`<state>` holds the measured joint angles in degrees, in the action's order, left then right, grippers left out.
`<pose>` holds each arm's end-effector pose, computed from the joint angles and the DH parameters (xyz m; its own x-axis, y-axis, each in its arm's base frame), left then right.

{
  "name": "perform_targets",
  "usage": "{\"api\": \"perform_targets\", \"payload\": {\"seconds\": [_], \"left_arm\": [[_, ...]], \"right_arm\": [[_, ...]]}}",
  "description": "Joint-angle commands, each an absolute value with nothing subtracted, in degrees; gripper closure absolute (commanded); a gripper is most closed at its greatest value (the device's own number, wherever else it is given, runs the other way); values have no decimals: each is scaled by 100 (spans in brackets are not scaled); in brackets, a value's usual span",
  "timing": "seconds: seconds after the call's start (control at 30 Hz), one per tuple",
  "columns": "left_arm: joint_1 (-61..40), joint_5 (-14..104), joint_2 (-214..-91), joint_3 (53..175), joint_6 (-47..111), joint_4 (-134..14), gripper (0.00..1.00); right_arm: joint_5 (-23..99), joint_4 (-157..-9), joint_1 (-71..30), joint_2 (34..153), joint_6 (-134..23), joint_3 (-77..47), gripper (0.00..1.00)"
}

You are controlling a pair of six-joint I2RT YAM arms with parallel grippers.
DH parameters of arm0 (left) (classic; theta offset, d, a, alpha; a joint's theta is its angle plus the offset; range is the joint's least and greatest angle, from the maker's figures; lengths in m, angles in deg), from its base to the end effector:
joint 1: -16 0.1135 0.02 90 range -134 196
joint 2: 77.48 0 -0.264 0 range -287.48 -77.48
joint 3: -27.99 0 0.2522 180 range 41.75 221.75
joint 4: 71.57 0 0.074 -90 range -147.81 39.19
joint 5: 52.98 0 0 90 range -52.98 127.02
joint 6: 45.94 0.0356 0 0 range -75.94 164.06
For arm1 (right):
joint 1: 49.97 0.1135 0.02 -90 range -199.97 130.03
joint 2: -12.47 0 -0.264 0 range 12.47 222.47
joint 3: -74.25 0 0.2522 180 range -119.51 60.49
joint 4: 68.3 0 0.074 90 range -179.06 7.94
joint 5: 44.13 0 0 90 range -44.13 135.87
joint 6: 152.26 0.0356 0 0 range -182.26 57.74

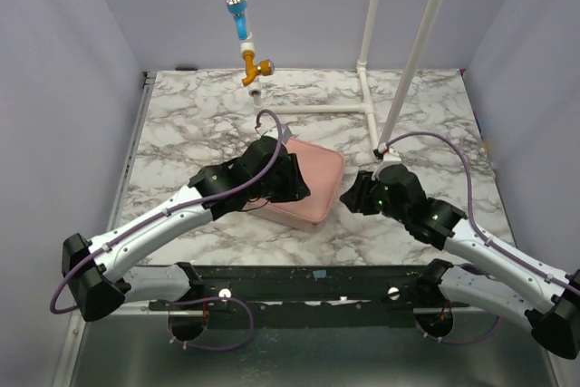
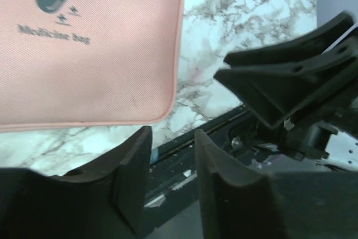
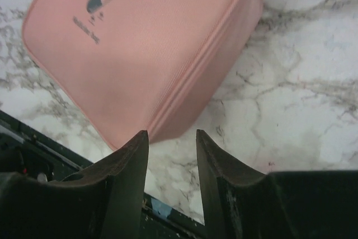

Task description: Organize the medicine kit

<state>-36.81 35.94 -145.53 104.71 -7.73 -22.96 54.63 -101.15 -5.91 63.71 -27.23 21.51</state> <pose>0.1545 -0.2025 0.3260 -0.8590 -0.1676 -0.4838 0.1824 0.7828 -0.5950 0.1475 0.1352 0.2692 -0.6470 0.1633 -0.7448 -0.2717 0.8633 0.4253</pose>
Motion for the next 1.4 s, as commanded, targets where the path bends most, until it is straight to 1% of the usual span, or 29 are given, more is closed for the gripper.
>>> {"api": "perform_targets", "payload": {"seconds": [0.0, 0.13, 0.27, 0.43, 0.53, 0.67, 0.73, 0.87, 1.0, 1.13, 1.37], "left_arm": [[-3325, 3118, -14462, 10508, -306, -1814, 56], [-2815, 3353, -14182, 10030, -270, -1985, 51], [-2174, 3527, -13736, 9549, -203, -2188, 48], [-1469, 3450, -13475, 9394, -116, -2189, 44], [-1133, 3299, -13470, 9402, -21, -2154, 33], [-713, 3045, -13661, 9362, 112, -2207, 23], [-510, 3001, -13868, 9275, 120, -2420, 22], [-344, 3435, -14501, 9265, 239, -2929, 21], [-333, 3995, -14917, 9167, 474, -3398, 21], [-332, 4248, -15131, 9001, 543, -3677, 21], [-333, 4624, -15164, 8618, 620, -3851, 24]], "right_arm": [[4725, -9891, -600, 6017, -2497, 2778, 56], [4866, -9736, -498, 5761, -2227, 3104, 52], [5647, -9828, -477, 6001, -1645, 3098, 48], [6053, -9166, -472, 6301, -1148, 3054, 43], [6255, -8951, -477, 6628, -993, 2891, 39], [6517, -8632, -483, 7161, -757, 2738, 37], [6585, -8524, -479, 7400, -612, 2658, 36], [6548, -7888, -479, 7653, -506, 2749, 35], [6209, -7444, -482, 8018, -739, 2733, 35], [5920, -7498, -483, 8503, -778, 2578, 34], [5463, -7154, -484, 8714, -761, 2785, 35]]}}
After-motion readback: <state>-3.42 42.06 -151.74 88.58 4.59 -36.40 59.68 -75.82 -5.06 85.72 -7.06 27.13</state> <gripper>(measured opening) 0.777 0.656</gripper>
